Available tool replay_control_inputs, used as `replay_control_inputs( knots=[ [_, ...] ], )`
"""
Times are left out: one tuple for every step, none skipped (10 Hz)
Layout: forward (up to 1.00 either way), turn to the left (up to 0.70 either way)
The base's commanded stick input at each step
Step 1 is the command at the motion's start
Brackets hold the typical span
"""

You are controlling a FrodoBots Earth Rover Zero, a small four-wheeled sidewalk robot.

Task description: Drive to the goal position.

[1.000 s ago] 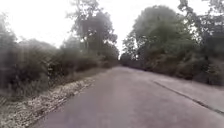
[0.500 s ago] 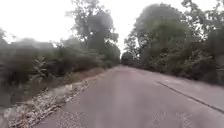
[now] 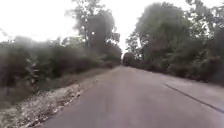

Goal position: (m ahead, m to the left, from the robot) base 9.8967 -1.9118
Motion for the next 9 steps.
replay_control_inputs(
  knots=[
    [0.85, -0.01],
    [0.85, -0.03],
    [0.85, -0.24],
    [0.85, -0.34],
    [0.85, -0.34],
    [0.85, -0.08],
    [0.85, 0.00],
    [0.85, 0.00],
    [0.85, 0.00]
  ],
)
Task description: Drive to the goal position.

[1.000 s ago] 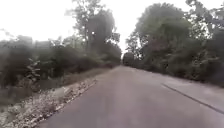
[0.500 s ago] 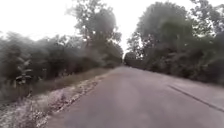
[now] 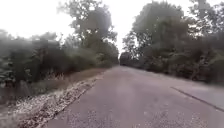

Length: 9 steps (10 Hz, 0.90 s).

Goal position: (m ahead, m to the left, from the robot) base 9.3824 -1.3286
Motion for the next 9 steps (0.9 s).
replay_control_inputs(
  knots=[
    [0.85, 0.00],
    [0.85, 0.00],
    [0.85, 0.00],
    [0.85, 0.00],
    [0.85, 0.00],
    [0.85, 0.00],
    [0.85, 0.00],
    [0.85, 0.00],
    [0.85, 0.00]
  ],
)
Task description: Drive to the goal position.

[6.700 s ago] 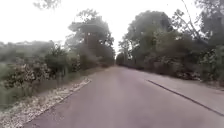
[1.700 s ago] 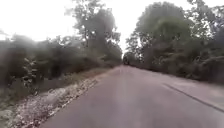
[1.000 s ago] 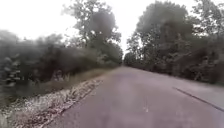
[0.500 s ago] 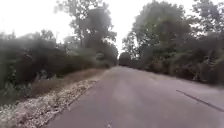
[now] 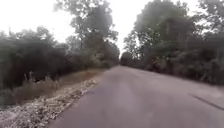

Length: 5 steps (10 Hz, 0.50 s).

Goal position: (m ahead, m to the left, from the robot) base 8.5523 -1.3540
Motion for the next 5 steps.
replay_control_inputs(
  knots=[
    [0.85, 0.00],
    [0.85, 0.00],
    [0.85, 0.00],
    [0.85, 0.00],
    [0.85, 0.00]
  ],
)
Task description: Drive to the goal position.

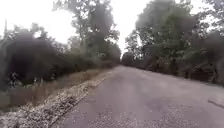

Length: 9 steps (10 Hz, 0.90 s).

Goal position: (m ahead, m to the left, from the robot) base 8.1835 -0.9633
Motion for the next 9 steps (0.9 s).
replay_control_inputs(
  knots=[
    [0.85, 0.00],
    [0.85, 0.00],
    [0.85, 0.00],
    [0.85, 0.00],
    [0.85, 0.00],
    [0.85, -0.05],
    [0.85, -0.23],
    [0.85, -0.34],
    [0.85, -0.34]
  ],
)
